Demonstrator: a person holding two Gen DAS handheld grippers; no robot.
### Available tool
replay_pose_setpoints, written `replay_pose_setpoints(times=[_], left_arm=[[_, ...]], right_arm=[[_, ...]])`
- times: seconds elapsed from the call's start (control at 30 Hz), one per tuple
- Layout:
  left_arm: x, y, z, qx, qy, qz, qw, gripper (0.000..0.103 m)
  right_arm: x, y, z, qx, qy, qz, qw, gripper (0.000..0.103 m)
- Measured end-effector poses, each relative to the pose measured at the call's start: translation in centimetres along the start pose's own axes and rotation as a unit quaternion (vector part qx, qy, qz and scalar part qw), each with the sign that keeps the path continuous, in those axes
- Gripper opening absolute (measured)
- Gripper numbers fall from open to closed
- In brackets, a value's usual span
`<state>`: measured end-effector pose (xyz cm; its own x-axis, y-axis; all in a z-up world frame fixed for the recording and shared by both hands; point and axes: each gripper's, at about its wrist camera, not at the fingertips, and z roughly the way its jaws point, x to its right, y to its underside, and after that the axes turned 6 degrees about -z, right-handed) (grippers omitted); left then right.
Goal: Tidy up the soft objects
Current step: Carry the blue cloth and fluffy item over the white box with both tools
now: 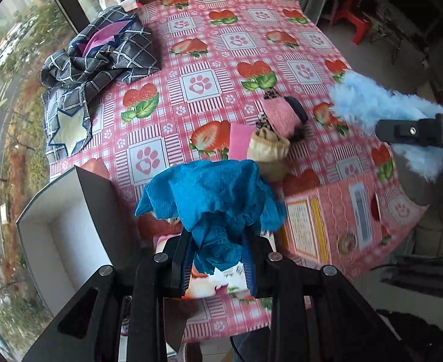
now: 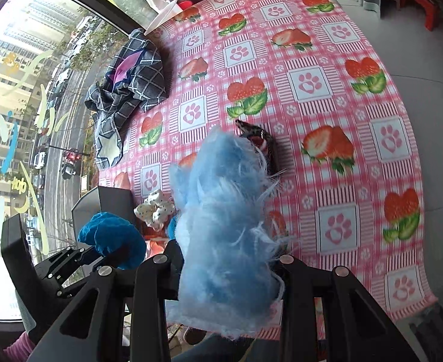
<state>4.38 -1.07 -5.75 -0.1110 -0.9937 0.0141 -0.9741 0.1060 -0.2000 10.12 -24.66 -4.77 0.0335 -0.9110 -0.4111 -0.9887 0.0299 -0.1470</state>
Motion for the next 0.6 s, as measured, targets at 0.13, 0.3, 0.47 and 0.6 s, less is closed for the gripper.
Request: replay_pose_setpoints(times=[0.13, 0.3, 0.47, 0.6], left_arm=[[0.0, 1.1, -0.4, 0.000, 0.007, 0.007, 0.9999, 0.031], [0.0, 2.0, -1.0, 0.005, 0.012, 0.017, 0.9998, 0.031], [-0.3, 2.7, -1.5, 0.012, 0.018, 0.016, 0.9996, 0.031], [-0.8, 3.2, -2.0, 0.019, 0.021, 0.007, 0.9996, 0.031]], right_arm=[[0.0, 1.5, -0.5, 0.006, 0.005, 0.016, 1.000, 0.036], [-0.5, 2.7, -1.2, 0.011, 0.013, 0.021, 1.000, 0.036], [-1.6, 3.7, -1.6, 0.013, 0.017, 0.018, 1.000, 0.036], [-2.8, 4.4, -1.6, 0.011, 0.016, 0.006, 1.000, 0.036]])
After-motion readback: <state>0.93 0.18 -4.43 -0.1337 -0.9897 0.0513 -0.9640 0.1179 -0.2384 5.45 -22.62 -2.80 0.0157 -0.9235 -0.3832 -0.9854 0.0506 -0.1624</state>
